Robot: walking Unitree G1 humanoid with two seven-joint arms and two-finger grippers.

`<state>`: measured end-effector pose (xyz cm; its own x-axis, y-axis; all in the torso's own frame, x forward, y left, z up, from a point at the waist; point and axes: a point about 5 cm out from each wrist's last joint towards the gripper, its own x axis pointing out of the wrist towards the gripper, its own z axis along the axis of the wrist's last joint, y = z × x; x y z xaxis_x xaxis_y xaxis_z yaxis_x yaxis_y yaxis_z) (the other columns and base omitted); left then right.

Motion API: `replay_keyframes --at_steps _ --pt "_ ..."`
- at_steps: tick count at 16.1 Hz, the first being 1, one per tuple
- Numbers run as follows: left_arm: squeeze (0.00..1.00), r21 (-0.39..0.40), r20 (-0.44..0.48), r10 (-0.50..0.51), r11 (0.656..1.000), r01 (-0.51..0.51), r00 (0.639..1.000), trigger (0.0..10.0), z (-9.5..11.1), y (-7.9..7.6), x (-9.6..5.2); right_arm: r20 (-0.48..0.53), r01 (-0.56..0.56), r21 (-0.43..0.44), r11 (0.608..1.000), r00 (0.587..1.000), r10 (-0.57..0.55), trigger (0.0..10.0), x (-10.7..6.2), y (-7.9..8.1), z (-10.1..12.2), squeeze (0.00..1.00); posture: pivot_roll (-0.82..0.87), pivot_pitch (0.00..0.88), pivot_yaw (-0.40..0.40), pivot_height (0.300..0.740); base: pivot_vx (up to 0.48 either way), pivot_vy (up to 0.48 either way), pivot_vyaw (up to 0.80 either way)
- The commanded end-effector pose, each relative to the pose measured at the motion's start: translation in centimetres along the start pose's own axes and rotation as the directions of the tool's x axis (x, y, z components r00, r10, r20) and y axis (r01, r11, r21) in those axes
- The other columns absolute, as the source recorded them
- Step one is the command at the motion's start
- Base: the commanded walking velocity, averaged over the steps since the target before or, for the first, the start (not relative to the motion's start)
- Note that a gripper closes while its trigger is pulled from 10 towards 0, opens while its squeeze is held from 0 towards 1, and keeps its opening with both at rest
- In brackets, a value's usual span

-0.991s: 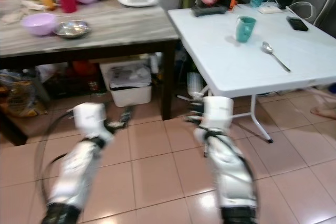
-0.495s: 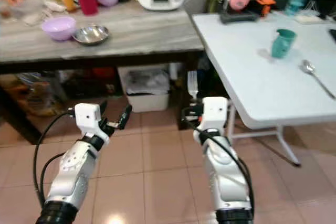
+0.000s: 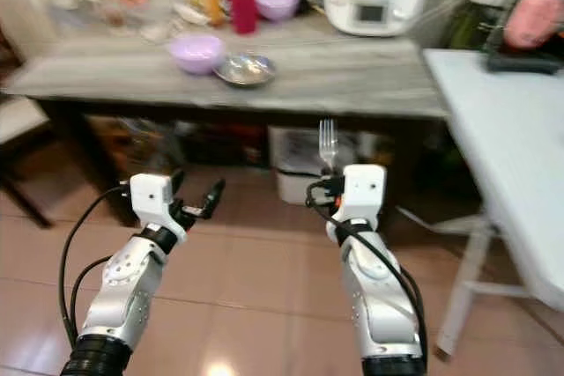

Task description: Setting the table

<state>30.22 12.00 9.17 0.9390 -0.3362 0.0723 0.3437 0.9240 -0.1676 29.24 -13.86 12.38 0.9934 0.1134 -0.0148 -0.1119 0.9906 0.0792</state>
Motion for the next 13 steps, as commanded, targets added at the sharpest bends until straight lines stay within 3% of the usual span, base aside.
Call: replay_keyframes --at_steps 1,3,6,13 --pt "0.00 0.000 0.009 -0.034 0.999 0.034 0.999 10.0 0.21 -0.98 0.55 0.021 0.033 -0.014 0.999 0.999 -0.033 10.0 -0.21 -1.00 0.50 0.00 -0.29 0.025 0.020 0.740 0.382 0.292 0.71" --pt "0.00 -0.001 0.006 -0.041 0.999 0.041 0.999 10.0 0.18 -1.06 0.59 0.025 0.038 -0.010 0.999 0.999 -0.038 10.0 -0.23 -1.06 0.52 0.00 -0.30 0.024 0.023 0.740 0.381 0.291 0.59" --pt "0.00 -0.005 0.004 -0.051 0.999 0.051 0.999 10.0 0.05 -1.30 0.66 0.026 0.042 0.016 0.999 0.999 -0.043 10.0 -0.24 -0.97 0.57 0.00 -0.30 0.024 0.024 0.740 0.382 0.289 0.00" --pt "0.00 -0.015 0.003 -0.055 0.998 0.055 0.998 10.0 -0.20 -1.67 0.71 0.019 0.037 0.016 0.999 0.999 -0.037 10.0 -0.03 -1.04 0.71 0.00 -0.30 0.020 0.011 0.740 0.382 0.290 -0.75"
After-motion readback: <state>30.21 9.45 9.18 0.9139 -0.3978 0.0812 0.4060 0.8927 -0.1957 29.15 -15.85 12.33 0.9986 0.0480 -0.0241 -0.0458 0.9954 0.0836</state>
